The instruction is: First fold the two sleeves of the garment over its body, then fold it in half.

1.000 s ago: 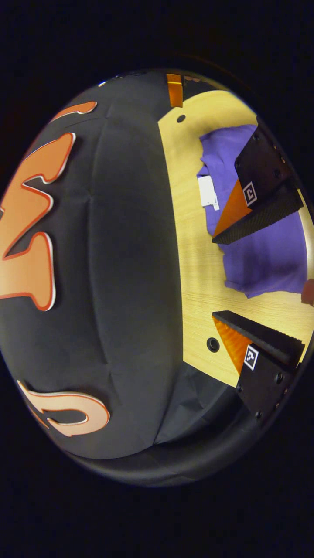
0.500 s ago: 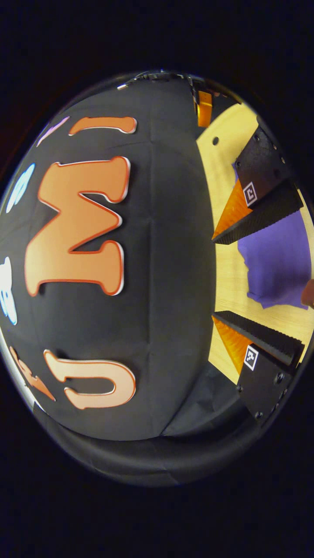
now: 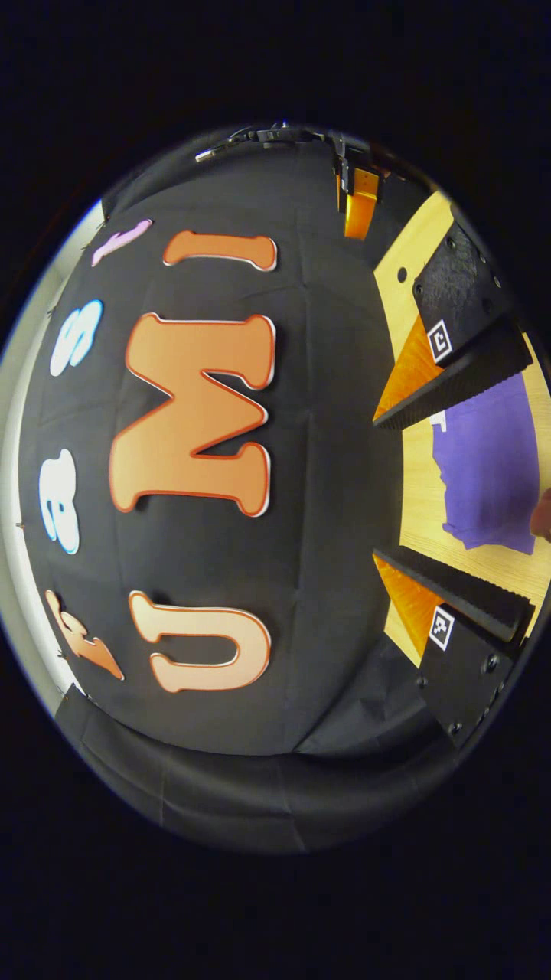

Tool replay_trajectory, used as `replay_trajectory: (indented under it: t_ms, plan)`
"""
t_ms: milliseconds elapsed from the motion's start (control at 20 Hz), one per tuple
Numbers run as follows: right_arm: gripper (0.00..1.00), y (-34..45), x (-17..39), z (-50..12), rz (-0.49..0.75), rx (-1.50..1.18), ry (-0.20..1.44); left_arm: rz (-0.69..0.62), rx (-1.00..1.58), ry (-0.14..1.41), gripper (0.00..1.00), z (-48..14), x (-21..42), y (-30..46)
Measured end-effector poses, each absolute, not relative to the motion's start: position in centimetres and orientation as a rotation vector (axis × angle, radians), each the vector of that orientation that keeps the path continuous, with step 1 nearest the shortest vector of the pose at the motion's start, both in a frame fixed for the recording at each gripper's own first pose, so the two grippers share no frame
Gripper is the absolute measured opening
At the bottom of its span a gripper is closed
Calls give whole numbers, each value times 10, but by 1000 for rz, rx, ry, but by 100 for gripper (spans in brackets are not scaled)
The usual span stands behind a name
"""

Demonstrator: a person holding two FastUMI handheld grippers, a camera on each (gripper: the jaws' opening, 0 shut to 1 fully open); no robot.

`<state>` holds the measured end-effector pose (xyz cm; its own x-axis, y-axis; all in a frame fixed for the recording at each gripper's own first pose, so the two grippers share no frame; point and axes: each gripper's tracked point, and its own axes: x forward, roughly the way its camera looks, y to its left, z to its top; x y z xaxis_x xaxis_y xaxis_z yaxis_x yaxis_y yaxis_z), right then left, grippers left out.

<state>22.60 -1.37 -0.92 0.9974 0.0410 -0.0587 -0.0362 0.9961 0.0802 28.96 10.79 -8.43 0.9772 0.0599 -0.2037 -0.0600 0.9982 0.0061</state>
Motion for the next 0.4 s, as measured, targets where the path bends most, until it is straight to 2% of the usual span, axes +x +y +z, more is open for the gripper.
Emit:
replay_trajectory:
  t_ms: [200,400]
  plan:
    - [95,-3,185,11,13,22,-26,24,45,114,98,-50,258,100]
    - [95,12,152,16,21,31,-44,9,30,70,98,-34,225,96]
